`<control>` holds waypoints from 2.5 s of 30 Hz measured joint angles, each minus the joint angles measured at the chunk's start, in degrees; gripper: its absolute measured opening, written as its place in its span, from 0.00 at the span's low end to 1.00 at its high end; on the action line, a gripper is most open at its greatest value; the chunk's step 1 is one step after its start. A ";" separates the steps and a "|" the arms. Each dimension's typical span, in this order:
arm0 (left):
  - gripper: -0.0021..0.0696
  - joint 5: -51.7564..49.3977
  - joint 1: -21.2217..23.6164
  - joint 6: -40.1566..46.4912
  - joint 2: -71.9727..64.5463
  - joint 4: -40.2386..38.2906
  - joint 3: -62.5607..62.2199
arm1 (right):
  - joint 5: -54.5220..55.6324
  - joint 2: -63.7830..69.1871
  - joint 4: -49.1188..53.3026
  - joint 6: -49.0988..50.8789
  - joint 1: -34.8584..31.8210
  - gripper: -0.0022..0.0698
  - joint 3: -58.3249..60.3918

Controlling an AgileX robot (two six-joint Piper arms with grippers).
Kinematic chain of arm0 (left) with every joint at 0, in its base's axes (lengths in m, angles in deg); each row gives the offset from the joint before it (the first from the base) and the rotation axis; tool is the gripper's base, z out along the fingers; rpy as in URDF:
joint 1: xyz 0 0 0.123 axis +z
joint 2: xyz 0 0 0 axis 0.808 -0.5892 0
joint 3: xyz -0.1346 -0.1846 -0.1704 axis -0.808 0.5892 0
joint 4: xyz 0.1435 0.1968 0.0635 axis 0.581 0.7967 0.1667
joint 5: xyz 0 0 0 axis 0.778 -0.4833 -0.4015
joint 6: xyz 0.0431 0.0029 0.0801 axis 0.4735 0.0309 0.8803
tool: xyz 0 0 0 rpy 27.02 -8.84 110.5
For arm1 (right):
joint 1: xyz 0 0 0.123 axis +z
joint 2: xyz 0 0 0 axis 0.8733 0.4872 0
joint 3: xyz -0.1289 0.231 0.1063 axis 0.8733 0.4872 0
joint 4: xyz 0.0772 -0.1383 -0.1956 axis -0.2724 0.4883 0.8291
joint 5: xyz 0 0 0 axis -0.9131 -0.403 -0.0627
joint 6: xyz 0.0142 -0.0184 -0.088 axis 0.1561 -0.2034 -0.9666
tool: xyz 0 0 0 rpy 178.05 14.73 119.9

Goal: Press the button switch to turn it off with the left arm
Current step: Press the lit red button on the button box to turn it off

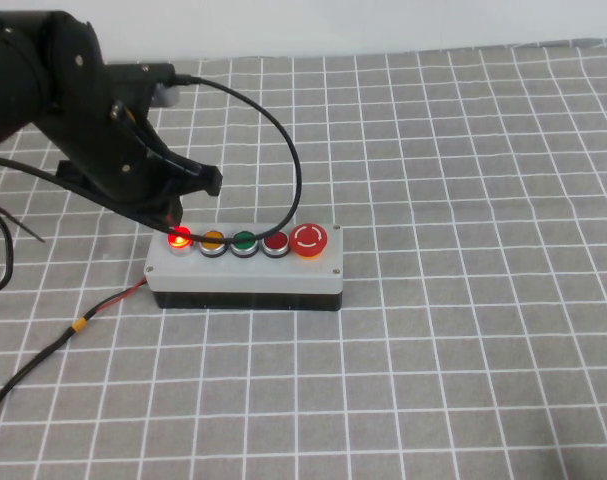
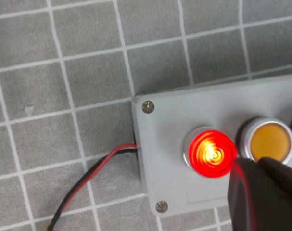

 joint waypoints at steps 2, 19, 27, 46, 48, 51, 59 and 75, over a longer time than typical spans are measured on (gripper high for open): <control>0.02 0.27 0.00 0.00 -0.70 0.00 0.00 | 0.00 0.00 0.00 0.00 0.00 0.01 0.00; 0.02 -0.89 0.00 0.48 -4.98 0.83 -1.28 | 0.00 0.00 -1.64 0.00 0.00 0.01 0.00; 0.02 2.53 -0.12 0.48 5.90 1.55 -0.31 | 0.00 0.00 -1.66 0.00 0.00 0.01 0.00; 0.02 -0.77 -0.12 -1.92 49.27 2.13 14.98 | 0.00 0.00 -1.79 0.00 0.00 0.01 0.00; 0.02 -1.02 -0.12 -2.39 54.71 2.13 18.93 | 0.00 0.00 -1.79 0.00 0.00 0.01 0.00; 0.02 -1.02 -0.12 -2.76 62.03 2.13 24.63 | 0.00 0.00 -1.79 0.00 0.00 0.01 0.00; 0.02 -1.14 -0.12 -3.35 78.25 2.23 35.79 | 0.00 0.00 -1.88 0.00 0.00 0.01 0.00; 0.02 -5.34 -0.20 -3.82 84.62 2.23 37.61 | 0.00 0.00 -1.91 0.00 0.00 0.01 0.00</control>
